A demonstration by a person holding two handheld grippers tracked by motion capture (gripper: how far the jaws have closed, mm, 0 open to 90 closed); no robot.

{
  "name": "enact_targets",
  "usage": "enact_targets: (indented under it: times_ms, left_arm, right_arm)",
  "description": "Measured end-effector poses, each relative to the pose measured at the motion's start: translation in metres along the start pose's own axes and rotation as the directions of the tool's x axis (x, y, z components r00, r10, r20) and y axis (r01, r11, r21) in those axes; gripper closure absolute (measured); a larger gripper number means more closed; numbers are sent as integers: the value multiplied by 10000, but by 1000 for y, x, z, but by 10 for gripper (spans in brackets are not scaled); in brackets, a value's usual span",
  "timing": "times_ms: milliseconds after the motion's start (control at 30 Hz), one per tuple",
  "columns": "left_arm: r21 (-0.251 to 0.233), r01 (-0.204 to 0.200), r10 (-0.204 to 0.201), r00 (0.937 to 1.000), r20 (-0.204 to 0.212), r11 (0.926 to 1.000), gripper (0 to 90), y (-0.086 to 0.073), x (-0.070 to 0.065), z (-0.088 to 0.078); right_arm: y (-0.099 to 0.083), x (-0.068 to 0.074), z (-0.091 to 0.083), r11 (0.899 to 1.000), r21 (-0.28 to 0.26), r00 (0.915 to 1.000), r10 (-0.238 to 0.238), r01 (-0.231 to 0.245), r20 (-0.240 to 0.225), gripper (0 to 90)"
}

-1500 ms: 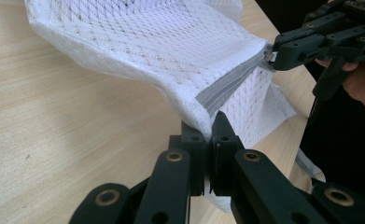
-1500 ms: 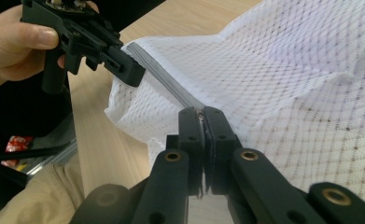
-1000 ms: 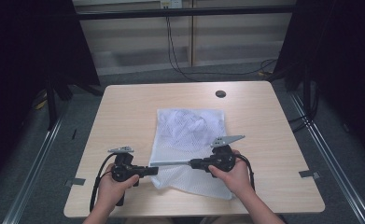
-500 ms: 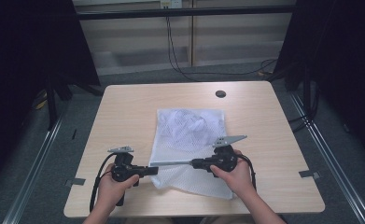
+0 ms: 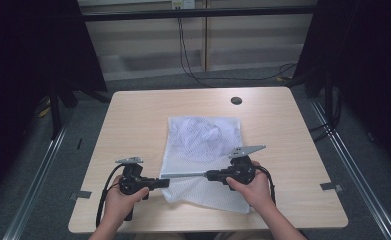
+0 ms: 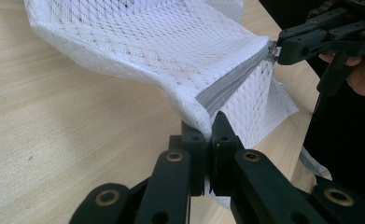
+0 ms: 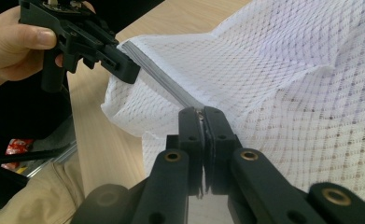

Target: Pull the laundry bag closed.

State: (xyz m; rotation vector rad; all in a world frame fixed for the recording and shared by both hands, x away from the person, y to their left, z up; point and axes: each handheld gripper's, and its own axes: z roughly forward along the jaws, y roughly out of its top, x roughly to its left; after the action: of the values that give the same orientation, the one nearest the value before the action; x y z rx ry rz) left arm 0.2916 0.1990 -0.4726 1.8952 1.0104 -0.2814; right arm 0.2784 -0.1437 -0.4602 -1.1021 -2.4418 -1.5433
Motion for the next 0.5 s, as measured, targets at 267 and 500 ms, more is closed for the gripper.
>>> enact_targets:
  times_ms: [267, 500]
  left_arm:
    - [20, -38, 37, 10000, 25, 10000, 875, 0, 0, 0]
    - [61, -83, 83, 10000, -40, 9999, 875, 0, 0, 0]
  right_arm:
    - [0, -3, -3, 10000, -39, 10000, 2, -2, 29, 872]
    - [-1, -3, -4, 10000, 23, 10000, -26, 26, 31, 872]
